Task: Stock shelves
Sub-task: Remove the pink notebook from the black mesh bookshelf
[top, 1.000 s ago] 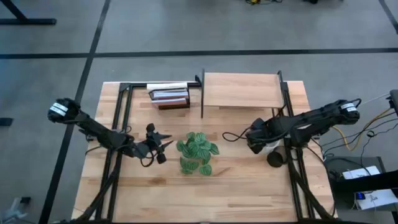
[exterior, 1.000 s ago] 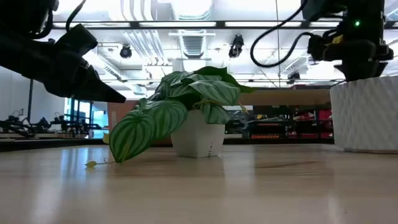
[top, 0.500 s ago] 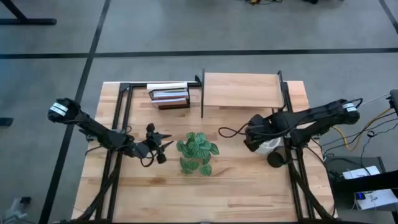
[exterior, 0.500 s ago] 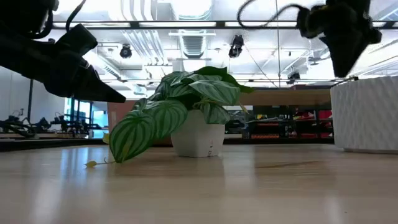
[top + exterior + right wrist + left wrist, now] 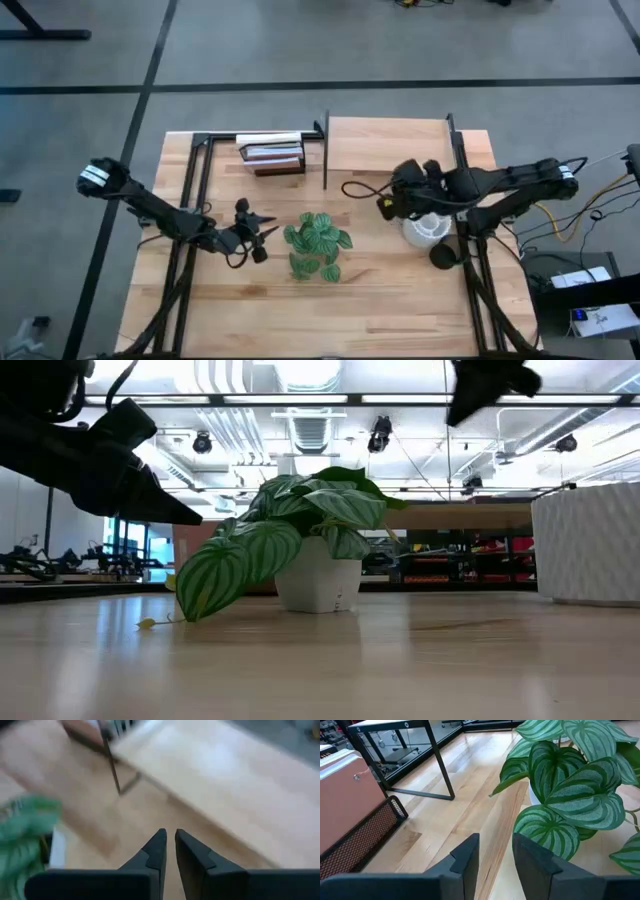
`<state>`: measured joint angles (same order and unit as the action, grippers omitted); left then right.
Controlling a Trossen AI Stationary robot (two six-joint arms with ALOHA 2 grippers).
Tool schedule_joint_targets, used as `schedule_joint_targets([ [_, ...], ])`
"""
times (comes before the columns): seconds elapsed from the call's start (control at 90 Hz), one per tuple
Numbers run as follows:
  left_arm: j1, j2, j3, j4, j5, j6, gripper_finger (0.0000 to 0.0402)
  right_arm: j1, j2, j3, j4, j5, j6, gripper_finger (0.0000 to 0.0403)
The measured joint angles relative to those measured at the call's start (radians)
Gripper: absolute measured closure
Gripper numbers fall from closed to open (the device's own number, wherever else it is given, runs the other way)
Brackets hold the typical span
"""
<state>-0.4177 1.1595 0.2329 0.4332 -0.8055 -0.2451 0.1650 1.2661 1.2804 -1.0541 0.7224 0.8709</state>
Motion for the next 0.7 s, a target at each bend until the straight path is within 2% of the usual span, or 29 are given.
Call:
schedule_joint_targets([
  [0.189, 0.005, 0.0, 0.0, 0.001, -0.026, 0.0, 0.0281, 0.0, 0.056, -0.006, 0.102, 0.072, -0.099, 0.0366],
  [0.367, 0.037, -0.007, 0.0, 0.014, -0.026, 0.016, 0.0264, 0.0, 0.174, -0.006, 0.101, 0.133, -0.124, 0.0357],
  [0.589, 0.116, -0.026, 0.0, 0.047, -0.025, 0.091, 0.0247, 0.001, 0.308, 0.006, 0.063, 0.135, -0.118, 0.0354],
  [0.656, 0.155, -0.03, 0.0, 0.043, -0.007, 0.108, 0.0243, 0.001, 0.33, 0.006, 0.06, 0.135, -0.114, 0.0359],
  [0.7, 0.187, -0.032, 0.0, 0.046, 0.045, 0.123, 0.024, 0.001, 0.345, 0.006, 0.059, 0.135, -0.106, 0.0363],
])
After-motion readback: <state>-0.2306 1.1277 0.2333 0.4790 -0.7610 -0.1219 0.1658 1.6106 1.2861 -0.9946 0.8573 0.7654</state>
